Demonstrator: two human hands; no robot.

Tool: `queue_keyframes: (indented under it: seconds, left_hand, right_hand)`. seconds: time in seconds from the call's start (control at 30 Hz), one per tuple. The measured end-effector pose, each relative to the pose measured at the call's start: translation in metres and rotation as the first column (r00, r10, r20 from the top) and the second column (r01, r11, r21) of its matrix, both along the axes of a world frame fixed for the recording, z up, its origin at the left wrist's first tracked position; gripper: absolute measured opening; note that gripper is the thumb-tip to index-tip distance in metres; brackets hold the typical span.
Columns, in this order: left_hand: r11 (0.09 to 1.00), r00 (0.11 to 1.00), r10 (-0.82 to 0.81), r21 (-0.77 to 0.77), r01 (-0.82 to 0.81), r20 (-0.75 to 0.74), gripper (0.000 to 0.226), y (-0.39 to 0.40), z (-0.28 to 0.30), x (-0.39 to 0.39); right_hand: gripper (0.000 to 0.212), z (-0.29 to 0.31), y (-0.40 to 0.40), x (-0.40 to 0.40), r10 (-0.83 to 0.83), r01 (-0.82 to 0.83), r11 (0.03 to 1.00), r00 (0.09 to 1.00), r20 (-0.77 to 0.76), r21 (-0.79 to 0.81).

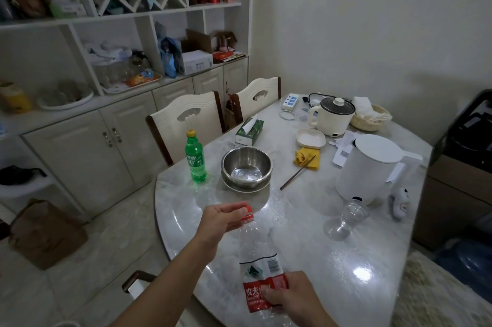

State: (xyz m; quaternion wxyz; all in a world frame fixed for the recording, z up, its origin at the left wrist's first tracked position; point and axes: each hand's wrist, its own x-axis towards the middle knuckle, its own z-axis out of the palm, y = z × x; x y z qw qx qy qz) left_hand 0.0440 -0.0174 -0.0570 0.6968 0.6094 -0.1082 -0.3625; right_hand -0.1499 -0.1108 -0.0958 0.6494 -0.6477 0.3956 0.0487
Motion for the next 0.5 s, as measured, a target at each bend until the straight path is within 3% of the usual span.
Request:
queue_keyframes:
  seconds: [0.2, 0.5]
  left_hand:
    - [0.996, 0.992, -0.055, 0.07, 0.047, 0.111, 0.016, 0.013, 0.006, 0.0]
    - [0.982, 0.995, -0.04, 0.189, 0.022, 0.091, 0.013, 0.026, 0.003, -0.001]
  right_hand:
    - [0.012, 0.0, 0.006, -0.004, 0.04, -0.047, 0.991, 0.998, -0.055, -0.125]
    - [0.013, 0.01, 0.012, -0.008, 0.079, -0.12, 0.895, 0.991, -0.111, -0.429]
